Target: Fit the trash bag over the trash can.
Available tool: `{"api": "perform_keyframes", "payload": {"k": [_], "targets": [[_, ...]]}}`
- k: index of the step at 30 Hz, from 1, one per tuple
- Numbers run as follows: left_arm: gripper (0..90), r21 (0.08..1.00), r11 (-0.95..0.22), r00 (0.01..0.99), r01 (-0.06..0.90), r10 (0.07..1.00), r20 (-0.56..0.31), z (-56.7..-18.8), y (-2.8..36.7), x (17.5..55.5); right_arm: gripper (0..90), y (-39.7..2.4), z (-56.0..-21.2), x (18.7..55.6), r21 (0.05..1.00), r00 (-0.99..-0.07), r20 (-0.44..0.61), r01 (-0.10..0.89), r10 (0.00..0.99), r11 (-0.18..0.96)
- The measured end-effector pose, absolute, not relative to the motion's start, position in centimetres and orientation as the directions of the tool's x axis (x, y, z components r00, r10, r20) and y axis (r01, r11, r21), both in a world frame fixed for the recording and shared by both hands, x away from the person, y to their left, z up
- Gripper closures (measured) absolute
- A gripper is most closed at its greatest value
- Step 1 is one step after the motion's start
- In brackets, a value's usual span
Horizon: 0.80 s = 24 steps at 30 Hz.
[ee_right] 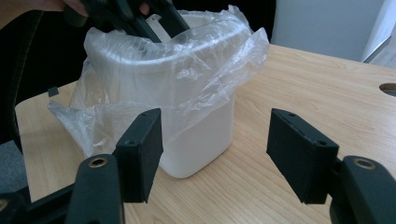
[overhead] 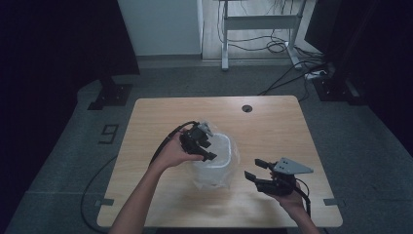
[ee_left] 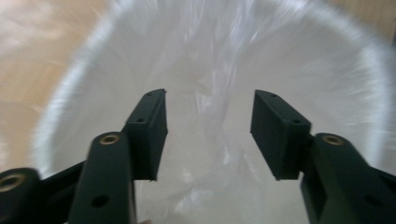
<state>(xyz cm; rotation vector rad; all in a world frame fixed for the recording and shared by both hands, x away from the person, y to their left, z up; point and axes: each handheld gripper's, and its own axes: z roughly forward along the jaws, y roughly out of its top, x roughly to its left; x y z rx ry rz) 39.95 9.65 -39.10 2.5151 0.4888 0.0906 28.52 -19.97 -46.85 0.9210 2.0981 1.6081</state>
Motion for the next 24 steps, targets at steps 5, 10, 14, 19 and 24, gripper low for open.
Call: {"api": "perform_keyframes", "payload": {"k": [5,10,14,19,24], "targets": [[38.0,0.672,-0.663,0.91,0.329,0.412,-0.039,-38.1,11.7,38.9,35.8,-20.3,-47.0,28.4,0.946,-0.727,0.12,0.289,0.676,0.143],[37.4,0.773,-0.554,0.897,0.309,0.439,-0.044,-37.5,14.1,37.1,35.3,-20.4,-47.4,28.4,0.943,-0.725,0.115,0.295,0.679,0.155],[36.7,0.805,-0.515,0.891,0.293,0.452,-0.035,-37.5,15.7,35.6,34.5,-20.6,-47.6,28.6,0.938,-0.721,0.12,0.306,0.682,0.159],[35.9,0.825,-0.481,0.877,0.296,0.479,-0.036,-38.4,17.5,34.1,33.7,-20.9,-48.0,28.7,0.931,-0.714,0.123,0.323,0.689,0.168],[35.3,0.837,-0.45,0.862,0.31,0.505,-0.048,-39.8,19.5,32.6,32.9,-21.4,-48.5,28.7,0.923,-0.705,0.131,0.343,0.697,0.173]]}}
